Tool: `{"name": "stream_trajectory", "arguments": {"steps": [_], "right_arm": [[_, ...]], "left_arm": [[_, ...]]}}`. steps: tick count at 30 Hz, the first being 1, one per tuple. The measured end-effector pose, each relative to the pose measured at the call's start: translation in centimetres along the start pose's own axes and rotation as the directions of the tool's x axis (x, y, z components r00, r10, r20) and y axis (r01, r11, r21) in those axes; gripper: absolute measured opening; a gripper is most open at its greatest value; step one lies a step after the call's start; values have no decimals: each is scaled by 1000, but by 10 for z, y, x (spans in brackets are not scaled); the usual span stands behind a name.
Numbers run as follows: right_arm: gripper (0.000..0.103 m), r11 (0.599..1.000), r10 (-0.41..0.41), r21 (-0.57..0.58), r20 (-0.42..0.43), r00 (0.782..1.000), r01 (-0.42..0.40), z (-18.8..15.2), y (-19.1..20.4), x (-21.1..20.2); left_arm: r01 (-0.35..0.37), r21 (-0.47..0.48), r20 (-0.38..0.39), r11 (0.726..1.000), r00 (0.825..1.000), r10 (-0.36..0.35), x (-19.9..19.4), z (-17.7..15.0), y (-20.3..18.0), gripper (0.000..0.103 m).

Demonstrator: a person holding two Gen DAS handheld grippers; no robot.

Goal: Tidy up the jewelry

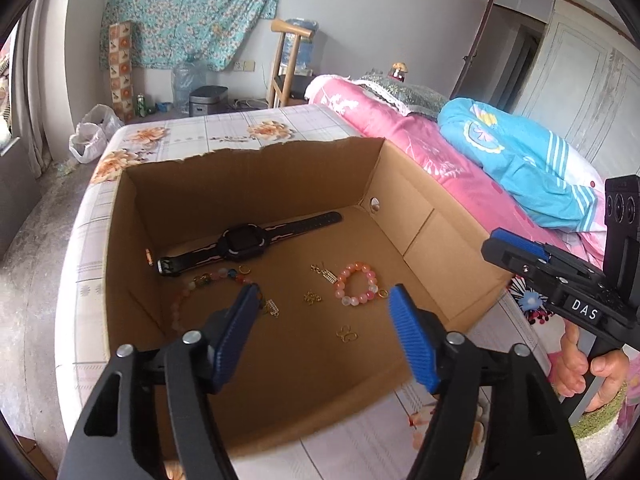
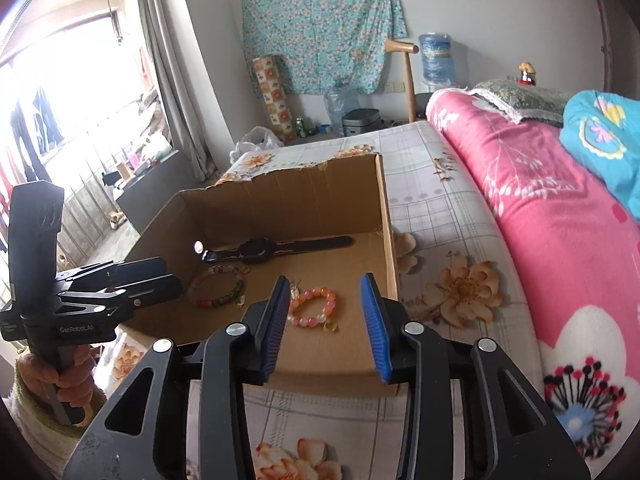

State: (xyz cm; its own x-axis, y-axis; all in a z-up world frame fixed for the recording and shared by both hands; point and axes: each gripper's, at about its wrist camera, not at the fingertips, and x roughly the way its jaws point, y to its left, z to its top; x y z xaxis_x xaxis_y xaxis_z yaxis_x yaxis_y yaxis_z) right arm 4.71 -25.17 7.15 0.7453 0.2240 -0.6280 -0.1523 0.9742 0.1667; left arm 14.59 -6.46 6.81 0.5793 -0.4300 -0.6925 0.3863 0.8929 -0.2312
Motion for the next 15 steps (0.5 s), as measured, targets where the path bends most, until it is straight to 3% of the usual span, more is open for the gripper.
{"name": "stream_trajectory", "arguments": {"steps": [6, 10, 15], "right_arm": [[69, 998, 12, 62, 52, 999, -16, -26, 12, -47], [87, 995, -58, 78, 39, 998, 55, -45, 27, -62], [94, 988, -138, 61, -17, 990, 139, -65, 47, -58]], "left_arm": [[-43, 8, 66, 999, 997, 43, -49, -24, -17, 97], [-72, -31, 80, 997, 994, 74, -74, -42, -24, 98], [-128, -86, 91, 988, 987, 135, -89, -63, -22, 98]]}}
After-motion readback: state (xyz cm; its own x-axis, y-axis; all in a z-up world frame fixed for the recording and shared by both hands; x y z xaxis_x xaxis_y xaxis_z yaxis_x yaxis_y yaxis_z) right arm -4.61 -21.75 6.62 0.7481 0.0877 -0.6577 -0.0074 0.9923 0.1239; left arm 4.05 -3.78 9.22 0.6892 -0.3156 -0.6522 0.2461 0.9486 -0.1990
